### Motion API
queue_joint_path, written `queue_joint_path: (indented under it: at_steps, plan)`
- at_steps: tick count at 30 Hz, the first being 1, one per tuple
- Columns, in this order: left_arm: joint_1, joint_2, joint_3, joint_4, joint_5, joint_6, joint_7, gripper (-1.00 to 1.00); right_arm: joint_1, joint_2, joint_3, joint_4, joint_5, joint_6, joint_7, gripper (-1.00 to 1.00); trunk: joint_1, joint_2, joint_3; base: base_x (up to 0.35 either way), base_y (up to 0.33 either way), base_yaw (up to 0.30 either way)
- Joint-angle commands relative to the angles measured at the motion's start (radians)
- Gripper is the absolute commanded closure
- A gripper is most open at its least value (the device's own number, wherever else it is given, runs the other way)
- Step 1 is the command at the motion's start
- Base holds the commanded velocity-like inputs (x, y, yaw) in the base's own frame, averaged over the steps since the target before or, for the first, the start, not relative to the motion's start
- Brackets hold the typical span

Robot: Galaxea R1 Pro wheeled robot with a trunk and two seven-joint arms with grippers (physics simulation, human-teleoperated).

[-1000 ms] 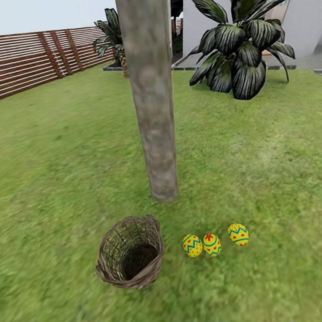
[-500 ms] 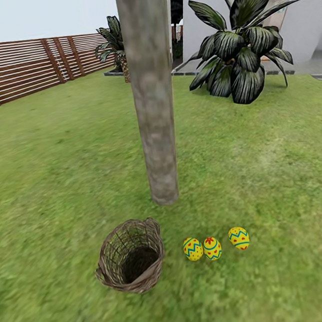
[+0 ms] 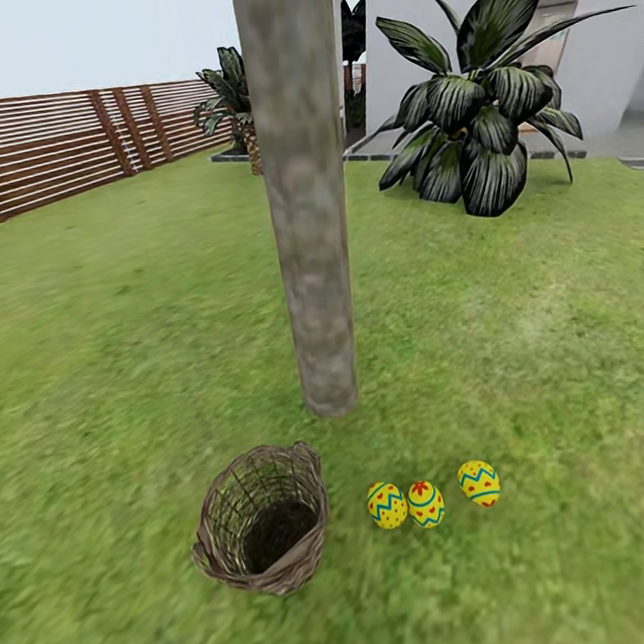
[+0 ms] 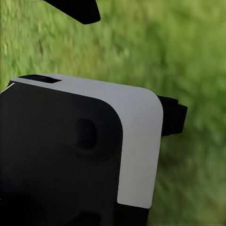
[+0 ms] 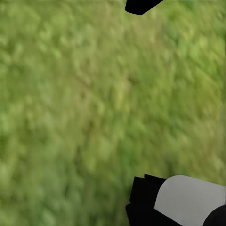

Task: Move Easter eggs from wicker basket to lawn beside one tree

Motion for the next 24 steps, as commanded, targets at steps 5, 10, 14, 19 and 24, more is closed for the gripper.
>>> queue_joint_path:
  at_steps: [5,10,14,19,24]
  plan:
    - [-0.001,0.000,-0.008,0.002,0.011,0.003,-0.005,-1.00,0.000,0.000,0.002,0.001,0.007,-0.003,-0.005,-1.00,0.000,0.000,0.008,0.000,0.000,0.000]
    - [-0.001,0.000,-0.008,0.002,0.011,0.003,-0.005,-1.00,0.000,0.000,0.002,0.001,0.007,-0.003,-0.006,-1.00,0.000,0.000,0.016,0.000,0.000,0.000]
    - [-0.001,0.000,-0.008,0.002,0.011,0.003,-0.005,-1.00,0.000,0.000,0.002,0.001,0.007,-0.003,-0.006,-1.00,0.000,0.000,0.022,0.000,0.000,0.000]
    - [-0.001,0.000,-0.008,0.002,0.011,0.003,-0.005,-1.00,0.000,0.000,0.002,0.001,0.007,-0.003,-0.005,-1.00,0.000,0.000,0.030,0.000,0.000,0.000]
    - [-0.001,0.000,-0.008,0.002,0.011,0.003,-0.005,-1.00,0.003,0.000,0.002,0.001,0.008,-0.004,-0.005,-1.00,0.000,0.000,0.039,0.000,0.000,0.000]
